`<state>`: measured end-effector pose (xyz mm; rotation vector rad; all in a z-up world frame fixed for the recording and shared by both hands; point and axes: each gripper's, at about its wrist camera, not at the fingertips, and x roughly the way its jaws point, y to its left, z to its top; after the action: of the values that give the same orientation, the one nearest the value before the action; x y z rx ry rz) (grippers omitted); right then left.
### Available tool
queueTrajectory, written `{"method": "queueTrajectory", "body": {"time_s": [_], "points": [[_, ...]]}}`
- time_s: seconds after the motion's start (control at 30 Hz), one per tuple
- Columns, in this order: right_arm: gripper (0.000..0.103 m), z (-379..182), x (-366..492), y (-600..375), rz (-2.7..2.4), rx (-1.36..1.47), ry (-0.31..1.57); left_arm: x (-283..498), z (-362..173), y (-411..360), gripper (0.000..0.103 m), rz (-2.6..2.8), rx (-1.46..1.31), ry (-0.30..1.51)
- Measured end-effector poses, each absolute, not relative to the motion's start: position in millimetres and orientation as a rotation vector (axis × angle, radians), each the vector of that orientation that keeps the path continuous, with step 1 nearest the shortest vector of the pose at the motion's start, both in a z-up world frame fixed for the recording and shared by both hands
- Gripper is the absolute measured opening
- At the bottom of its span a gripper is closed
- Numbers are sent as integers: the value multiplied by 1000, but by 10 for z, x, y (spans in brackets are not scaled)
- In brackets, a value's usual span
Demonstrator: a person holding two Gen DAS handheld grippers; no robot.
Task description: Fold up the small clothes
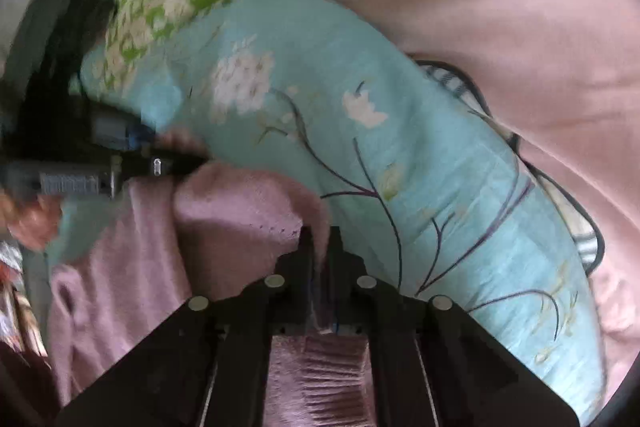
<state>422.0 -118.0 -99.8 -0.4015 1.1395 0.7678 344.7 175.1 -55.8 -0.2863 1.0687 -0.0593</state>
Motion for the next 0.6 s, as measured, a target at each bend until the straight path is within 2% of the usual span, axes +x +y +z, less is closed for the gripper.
{"method": "queueTrajectory", "body": {"time_s": [0.1, 0.17, 0.3, 0.37, 0.4, 0.43, 0.47, 0.5, 0.6], "points": [[6, -745, 4226, -1341, 721, -313, 1023, 3242, -344, 1811, 6, 7, -320, 958], [6, -732, 4299, -1389, 672, -235, 1005, 3295, -431, 1840, 6, 72, -309, 981], [7, -1092, 4418, -1234, 578, -243, 1089, 3483, -692, 1758, 8, 117, -240, 1057], [8, -1064, 4438, -1261, 557, -175, 1090, 3469, -660, 1816, 17, 90, -285, 1076], [16, -1010, 4430, -1281, 549, -140, 1089, 3421, -605, 1854, 26, 89, -303, 1070], [22, -941, 4404, -1332, 533, -121, 1083, 3352, -553, 1890, 44, 90, -314, 1061], [37, -848, 4358, -1385, 516, -105, 1075, 3261, -500, 1923, 54, 94, -322, 1051], [47, -731, 4277, -1461, 509, -79, 1053, 3133, -451, 1954, 62, 102, -326, 1039], [50, -464, 3986, -1710, 502, 14, 1008, 2736, -411, 1949, 62, 90, -356, 1048]]}}
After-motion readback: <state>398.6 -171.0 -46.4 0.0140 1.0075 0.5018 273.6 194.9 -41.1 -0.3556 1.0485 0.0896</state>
